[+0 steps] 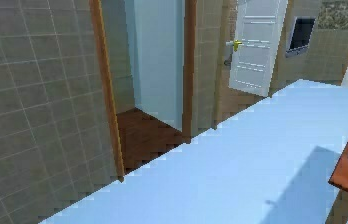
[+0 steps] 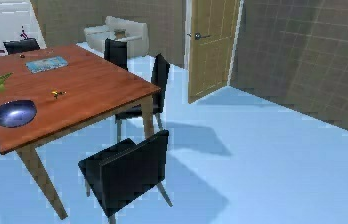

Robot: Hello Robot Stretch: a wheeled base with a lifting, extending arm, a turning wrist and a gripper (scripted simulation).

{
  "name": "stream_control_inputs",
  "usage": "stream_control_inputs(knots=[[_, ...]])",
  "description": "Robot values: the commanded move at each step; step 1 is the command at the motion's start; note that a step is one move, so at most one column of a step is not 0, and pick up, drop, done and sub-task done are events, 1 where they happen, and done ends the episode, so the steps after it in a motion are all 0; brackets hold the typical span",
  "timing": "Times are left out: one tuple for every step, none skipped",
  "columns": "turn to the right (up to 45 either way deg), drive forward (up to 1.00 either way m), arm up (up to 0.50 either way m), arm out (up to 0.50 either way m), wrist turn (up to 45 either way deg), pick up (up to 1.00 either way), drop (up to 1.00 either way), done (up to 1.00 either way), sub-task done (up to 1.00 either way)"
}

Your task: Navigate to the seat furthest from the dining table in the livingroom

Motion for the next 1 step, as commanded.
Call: stream_control_inputs(knots=[[21.0, 0.0, 0.0, 0.0, 0.0, 0.0, 0.0, 0.0, 0.0]])
